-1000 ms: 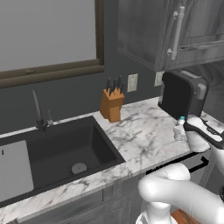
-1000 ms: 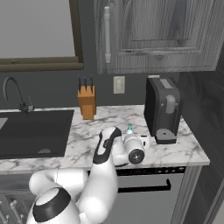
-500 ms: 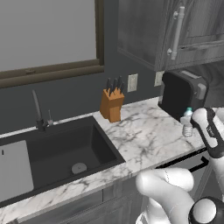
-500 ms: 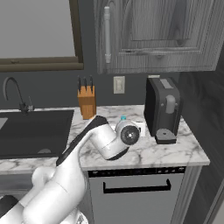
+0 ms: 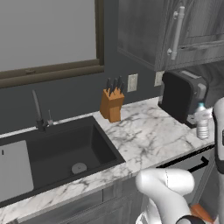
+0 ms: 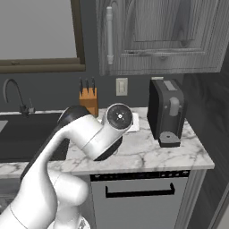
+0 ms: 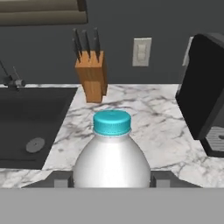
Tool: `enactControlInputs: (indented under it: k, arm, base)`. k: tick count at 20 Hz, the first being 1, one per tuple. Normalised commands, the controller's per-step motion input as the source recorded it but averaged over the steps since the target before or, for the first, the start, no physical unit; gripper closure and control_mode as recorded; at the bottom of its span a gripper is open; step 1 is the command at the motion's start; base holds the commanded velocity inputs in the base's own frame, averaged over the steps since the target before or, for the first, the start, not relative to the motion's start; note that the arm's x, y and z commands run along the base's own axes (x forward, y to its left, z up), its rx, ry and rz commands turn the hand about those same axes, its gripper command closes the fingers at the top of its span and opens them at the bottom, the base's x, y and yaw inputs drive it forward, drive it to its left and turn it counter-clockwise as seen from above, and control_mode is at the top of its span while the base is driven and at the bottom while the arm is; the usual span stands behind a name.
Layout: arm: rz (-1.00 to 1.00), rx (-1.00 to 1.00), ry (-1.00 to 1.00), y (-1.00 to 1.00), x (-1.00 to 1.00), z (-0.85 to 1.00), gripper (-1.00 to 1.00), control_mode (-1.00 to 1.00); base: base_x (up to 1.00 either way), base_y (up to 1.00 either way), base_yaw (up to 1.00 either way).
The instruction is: Take the bottled waters from the counter and place them in the freezer to freeze. Close the freezer door after placing the bottles.
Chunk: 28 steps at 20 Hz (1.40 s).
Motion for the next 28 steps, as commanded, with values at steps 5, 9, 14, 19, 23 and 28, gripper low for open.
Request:
enactControlInputs:
  k: [5,9,14,19,23,28]
  arm:
    - [0.15,0.0,0.1,0.34,-0.98,0.88,1.0,-1.0]
    - [0.12,0.07,-0.03,0.35,-0.96,0.69,1.0,-1.0]
    - [0.15,0.11,-0.09,0.56,-0.59,0.43,1.0,-1.0]
    - [0.04,0.1,-0.34,0.54,-0.23,0.33,1.0,-1.0]
    - [0.01,0.25,-0.35,0.51,-0.03,0.0,1.0,-1.0]
    - [0.0,0.33,-0.17,0.29,-0.1,-0.17,1.0,-1.0]
  base:
    - [0.0,0.0,0.0]
    - [0.0,0.0,0.0]
    - [0.0,0.0,0.0]
    - [0.0,0.0,0.0]
    - [0.0,0.0,0.0]
    - [0.0,0.0,0.0]
